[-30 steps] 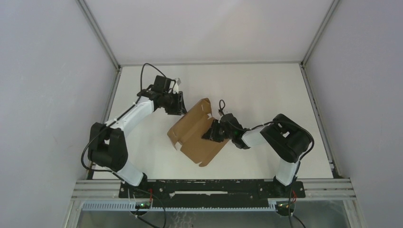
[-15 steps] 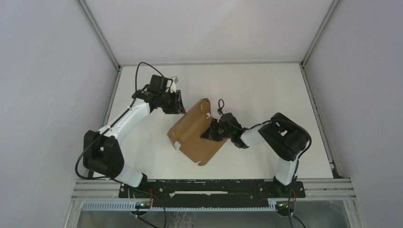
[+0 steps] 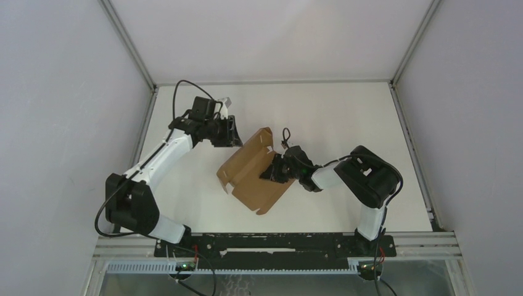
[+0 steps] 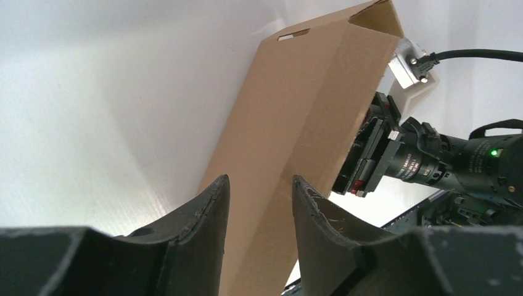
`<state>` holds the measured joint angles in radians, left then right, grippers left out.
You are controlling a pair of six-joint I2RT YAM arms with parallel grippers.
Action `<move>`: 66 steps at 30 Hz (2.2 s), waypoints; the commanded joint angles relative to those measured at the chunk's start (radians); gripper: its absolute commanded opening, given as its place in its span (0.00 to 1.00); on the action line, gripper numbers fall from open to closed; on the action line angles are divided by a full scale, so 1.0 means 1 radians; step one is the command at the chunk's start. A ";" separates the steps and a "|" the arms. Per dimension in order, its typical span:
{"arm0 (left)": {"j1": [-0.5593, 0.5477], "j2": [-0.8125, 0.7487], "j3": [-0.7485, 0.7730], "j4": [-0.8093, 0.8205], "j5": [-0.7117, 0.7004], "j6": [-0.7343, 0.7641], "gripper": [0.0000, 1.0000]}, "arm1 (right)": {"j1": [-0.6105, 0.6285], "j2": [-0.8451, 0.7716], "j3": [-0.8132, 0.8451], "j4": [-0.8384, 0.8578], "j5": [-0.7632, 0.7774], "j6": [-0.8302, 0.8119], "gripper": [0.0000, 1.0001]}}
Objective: Fold the paper box
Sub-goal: Fold the paper box at the center of the board.
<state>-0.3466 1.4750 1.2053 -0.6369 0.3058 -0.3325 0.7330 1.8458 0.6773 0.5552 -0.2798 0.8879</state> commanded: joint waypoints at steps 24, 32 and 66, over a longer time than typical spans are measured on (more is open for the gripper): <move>-0.069 -0.013 0.027 0.015 -0.020 0.009 0.48 | 0.005 0.066 0.052 -0.174 0.045 -0.049 0.29; -0.073 0.005 0.031 -0.004 -0.071 0.018 0.48 | -0.002 0.053 0.088 -0.199 0.039 -0.072 0.30; -0.089 -0.035 0.069 -0.043 -0.142 0.013 0.48 | 0.040 -0.217 0.073 -0.231 0.050 -0.187 0.40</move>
<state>-0.4301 1.4864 1.2064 -0.6788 0.1776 -0.3309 0.7620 1.7004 0.7471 0.3069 -0.2375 0.7406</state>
